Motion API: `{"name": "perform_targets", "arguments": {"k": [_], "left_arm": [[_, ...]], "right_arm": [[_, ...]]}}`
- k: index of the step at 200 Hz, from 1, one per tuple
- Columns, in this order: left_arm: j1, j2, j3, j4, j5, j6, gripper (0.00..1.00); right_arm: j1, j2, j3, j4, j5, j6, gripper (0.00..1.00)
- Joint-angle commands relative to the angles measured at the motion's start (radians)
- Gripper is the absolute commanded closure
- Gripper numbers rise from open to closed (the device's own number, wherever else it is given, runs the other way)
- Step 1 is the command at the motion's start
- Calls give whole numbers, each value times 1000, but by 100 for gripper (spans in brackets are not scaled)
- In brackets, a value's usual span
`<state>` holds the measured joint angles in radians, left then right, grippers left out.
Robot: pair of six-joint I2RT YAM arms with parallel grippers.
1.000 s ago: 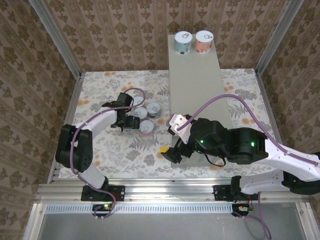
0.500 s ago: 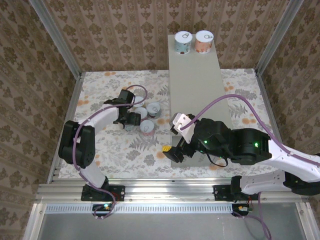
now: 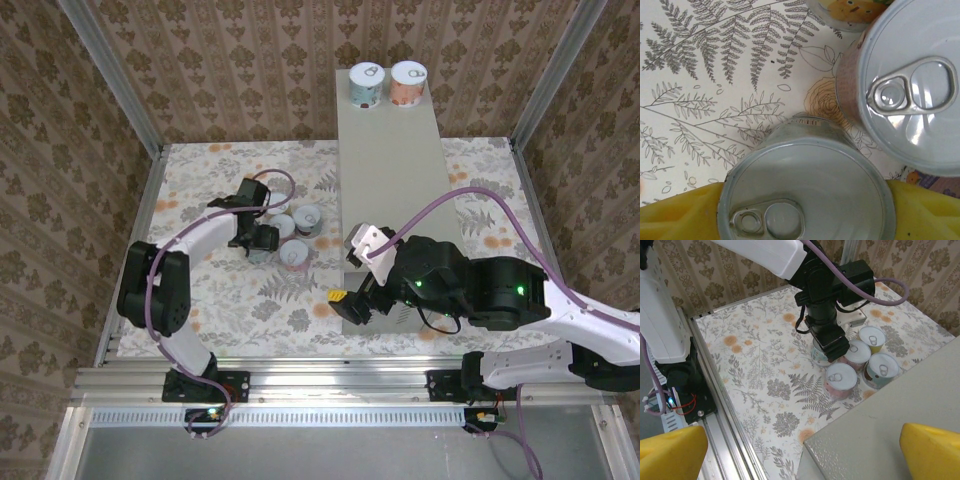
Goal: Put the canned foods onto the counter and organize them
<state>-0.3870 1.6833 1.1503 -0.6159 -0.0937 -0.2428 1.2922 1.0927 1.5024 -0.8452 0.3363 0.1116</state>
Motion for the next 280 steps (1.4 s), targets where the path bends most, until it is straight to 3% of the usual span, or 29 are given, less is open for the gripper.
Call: {"name": "perform_targets", "arguments": {"k": [1,72,175,206,224,280], "left_arm": [[-9,-106,32,-66,-35,14,28],[-7,-324,154,-299,8,94,33],[-23,-457,586,-553,448,176,35],[-62,-425,731,-589,540,175,35],[-142,-393,818,-613,555,177,35],[-326,-248,1073,-702,444,178,36]], "right_arm": [[7,-13,31,-14,18,11,0],[10,-38,26,-12,15,11,0],[12,-120,36,-45,88,1,0],[13,-171,34,-87,145,-2,0],[12,-199,35,-121,182,6,0],[12,-314,7,-211,273,42,0]]}}
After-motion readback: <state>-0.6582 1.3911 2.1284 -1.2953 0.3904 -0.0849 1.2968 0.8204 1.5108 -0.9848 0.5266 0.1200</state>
